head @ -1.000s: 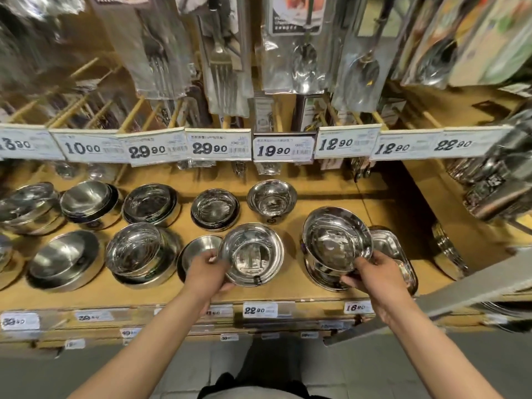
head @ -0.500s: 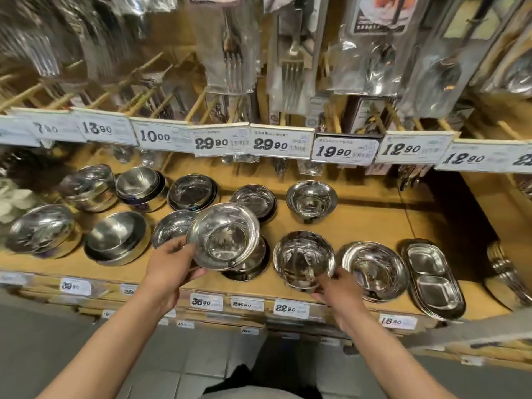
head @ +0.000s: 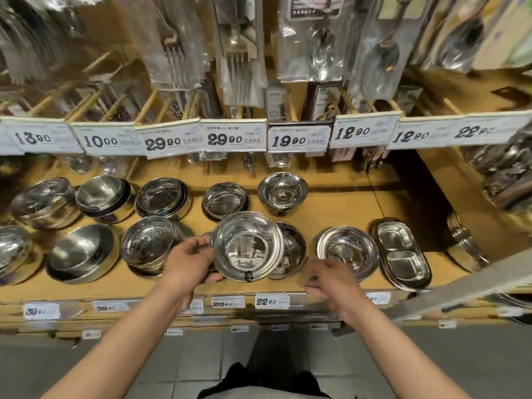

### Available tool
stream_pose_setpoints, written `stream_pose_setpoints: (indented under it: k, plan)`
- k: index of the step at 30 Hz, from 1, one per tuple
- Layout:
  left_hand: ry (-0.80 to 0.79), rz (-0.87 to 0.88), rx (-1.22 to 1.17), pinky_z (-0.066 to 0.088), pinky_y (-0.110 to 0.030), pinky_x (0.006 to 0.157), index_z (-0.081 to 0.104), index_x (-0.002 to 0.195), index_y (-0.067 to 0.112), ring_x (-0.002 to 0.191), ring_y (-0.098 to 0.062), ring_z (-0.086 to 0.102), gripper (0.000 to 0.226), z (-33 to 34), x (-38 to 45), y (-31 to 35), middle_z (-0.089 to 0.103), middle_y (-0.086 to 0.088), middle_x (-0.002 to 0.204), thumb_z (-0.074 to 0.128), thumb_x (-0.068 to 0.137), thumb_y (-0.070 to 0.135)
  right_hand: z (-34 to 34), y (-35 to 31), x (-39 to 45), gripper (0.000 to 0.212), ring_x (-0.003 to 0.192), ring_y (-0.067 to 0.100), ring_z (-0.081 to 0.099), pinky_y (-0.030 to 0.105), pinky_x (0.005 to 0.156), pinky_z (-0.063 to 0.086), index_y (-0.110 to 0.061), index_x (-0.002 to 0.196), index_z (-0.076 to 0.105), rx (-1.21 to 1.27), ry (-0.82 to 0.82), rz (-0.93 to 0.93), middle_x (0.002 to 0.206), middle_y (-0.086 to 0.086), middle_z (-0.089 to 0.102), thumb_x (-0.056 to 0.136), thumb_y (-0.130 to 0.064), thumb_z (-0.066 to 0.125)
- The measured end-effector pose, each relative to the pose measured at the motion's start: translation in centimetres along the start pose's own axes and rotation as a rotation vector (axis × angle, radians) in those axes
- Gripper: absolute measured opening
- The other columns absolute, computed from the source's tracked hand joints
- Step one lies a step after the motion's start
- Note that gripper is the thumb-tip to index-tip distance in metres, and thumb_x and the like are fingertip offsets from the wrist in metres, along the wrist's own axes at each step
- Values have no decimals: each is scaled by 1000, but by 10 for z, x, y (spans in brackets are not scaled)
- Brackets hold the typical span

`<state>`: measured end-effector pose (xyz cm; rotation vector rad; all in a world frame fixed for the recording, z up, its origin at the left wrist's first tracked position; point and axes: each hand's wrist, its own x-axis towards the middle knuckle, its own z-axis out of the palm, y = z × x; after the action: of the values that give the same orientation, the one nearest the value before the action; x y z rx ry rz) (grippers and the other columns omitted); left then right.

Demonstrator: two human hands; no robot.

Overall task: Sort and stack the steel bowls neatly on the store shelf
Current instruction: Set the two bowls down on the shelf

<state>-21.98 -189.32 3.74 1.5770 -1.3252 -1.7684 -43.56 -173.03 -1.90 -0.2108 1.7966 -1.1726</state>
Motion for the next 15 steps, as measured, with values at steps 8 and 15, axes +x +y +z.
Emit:
stream_pose_setpoints:
  k: [8,15]
  plan:
    - [-228,43,91,59,-28,52,73,111,10,64,-19,72,16,129,-9,10,79,-11,86,64,98,8,-97,-26,-20,13,96,19,74,25,71,61,-25,111,70,117,65,-129,110,4,74,101,-28,62]
    - [-196,102,288,62,-39,74,73,119,11,84,-25,74,26,219,4,4,78,-9,97,61,96,10,-127,-21,3,35,54,5,63,20,50,51,-16,132,63,-22,261,-182,84,5,74,98,-14,64]
